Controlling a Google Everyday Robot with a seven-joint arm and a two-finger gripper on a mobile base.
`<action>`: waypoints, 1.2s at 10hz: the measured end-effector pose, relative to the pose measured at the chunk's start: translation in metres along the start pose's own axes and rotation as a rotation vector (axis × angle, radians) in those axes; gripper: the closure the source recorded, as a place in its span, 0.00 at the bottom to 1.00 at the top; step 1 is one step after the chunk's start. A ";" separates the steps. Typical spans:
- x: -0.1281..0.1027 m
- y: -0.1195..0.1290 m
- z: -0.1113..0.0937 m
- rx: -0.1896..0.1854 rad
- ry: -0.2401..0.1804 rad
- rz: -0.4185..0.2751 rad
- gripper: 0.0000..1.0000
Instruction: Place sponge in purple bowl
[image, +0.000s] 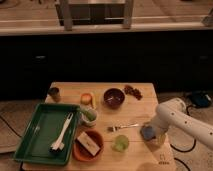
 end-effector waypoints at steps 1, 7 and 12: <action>0.001 0.000 0.000 -0.002 0.002 0.002 0.43; 0.003 -0.008 -0.007 -0.013 0.015 -0.006 1.00; 0.010 -0.018 -0.041 0.027 0.030 -0.042 1.00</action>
